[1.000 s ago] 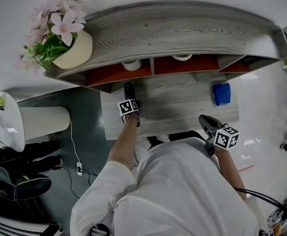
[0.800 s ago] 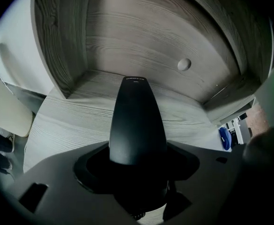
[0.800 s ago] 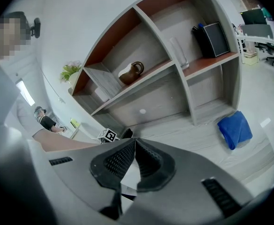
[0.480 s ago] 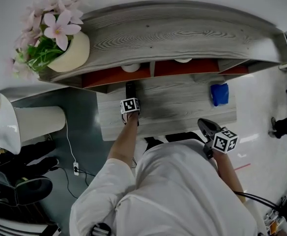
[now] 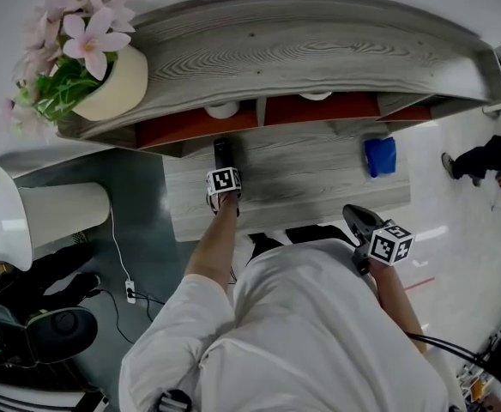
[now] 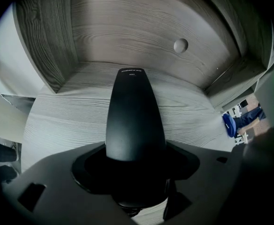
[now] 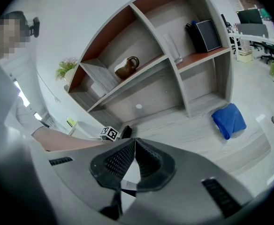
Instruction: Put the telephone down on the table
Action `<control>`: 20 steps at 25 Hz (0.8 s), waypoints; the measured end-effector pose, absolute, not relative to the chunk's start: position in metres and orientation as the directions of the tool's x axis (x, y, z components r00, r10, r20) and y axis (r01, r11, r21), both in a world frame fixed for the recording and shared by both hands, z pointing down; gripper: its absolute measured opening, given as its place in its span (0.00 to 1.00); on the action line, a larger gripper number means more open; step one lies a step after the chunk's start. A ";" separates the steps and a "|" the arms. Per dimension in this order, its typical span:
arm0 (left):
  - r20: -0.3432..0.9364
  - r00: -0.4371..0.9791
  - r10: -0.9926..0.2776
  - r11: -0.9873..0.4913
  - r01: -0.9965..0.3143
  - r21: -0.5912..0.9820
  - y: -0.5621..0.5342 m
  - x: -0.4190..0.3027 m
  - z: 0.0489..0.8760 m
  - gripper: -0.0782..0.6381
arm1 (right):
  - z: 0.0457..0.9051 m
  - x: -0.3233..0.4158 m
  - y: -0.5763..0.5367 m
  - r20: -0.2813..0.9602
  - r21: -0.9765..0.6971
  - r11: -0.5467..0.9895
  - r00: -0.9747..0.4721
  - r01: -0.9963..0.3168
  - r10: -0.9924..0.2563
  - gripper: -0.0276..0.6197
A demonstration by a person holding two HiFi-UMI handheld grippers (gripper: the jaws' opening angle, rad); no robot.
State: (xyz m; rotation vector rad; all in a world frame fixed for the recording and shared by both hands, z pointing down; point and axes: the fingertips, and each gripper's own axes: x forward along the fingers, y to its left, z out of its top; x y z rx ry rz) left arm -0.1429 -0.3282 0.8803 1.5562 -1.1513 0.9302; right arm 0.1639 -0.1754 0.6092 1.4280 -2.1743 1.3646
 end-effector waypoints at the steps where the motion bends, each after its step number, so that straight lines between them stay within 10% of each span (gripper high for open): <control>1: 0.932 0.272 -0.240 -0.106 -0.961 0.253 -0.328 -0.142 0.880 0.54 | 0.610 0.163 -0.174 0.598 -0.582 0.104 -0.512 -0.806 -0.617 0.07; 20: 0.755 0.403 -0.517 -0.019 -0.888 0.460 -0.331 -0.162 0.816 0.58 | 0.611 0.134 -0.166 0.568 -0.598 0.155 -0.551 -0.787 -0.611 0.07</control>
